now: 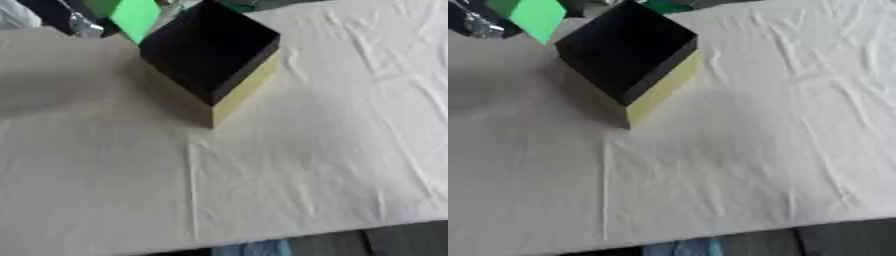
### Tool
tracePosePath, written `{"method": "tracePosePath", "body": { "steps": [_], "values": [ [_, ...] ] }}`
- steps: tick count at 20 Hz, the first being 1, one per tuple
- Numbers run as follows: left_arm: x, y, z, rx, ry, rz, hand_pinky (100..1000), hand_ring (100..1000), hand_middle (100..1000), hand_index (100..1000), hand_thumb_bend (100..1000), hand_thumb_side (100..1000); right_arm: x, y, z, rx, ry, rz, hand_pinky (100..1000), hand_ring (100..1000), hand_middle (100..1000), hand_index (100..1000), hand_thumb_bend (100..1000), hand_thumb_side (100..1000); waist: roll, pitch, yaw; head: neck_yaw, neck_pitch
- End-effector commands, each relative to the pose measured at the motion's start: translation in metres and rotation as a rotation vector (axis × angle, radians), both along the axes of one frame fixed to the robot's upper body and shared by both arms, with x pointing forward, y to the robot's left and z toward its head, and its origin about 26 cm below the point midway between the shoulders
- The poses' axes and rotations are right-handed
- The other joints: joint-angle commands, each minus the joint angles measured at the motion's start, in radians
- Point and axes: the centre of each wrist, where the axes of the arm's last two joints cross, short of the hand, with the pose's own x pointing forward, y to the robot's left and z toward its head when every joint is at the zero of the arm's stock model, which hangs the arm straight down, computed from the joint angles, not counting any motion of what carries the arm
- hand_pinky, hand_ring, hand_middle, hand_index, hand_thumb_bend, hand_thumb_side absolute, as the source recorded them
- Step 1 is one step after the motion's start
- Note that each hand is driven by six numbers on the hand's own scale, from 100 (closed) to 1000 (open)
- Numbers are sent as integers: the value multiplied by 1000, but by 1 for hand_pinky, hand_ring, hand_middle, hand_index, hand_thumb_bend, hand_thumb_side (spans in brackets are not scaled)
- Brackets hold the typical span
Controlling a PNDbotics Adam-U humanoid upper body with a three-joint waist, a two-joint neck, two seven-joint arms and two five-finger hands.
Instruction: Pick up objects on the table and place them in the box.
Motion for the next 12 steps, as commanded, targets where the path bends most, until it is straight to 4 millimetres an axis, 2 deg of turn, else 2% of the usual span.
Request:
{"method": "tracePosePath", "body": {
  "steps": [1, 6, 12],
  "values": [
    [7, -7, 14, -10, -30, -10, 491, 666, 587, 740, 100, 117, -2, 2, 10, -13, -26, 23, 667, 725, 677, 786, 100, 1000, -5, -13, -4, 11, -11],
    [21, -33, 9, -34, -5, -37, 485, 659, 580, 735, 100, 140, 0, 6, 10, -4, -26, 47, 668, 725, 677, 787, 100, 1000, -6, -6, -21, 26, -20],
    [37, -56, -1, -31, 7, -18, 485, 659, 581, 734, 100, 141, 1, 10, 10, 9, -24, 71, 666, 724, 675, 787, 100, 1000, -4, 12, -42, 42, -40]
  ]
}}
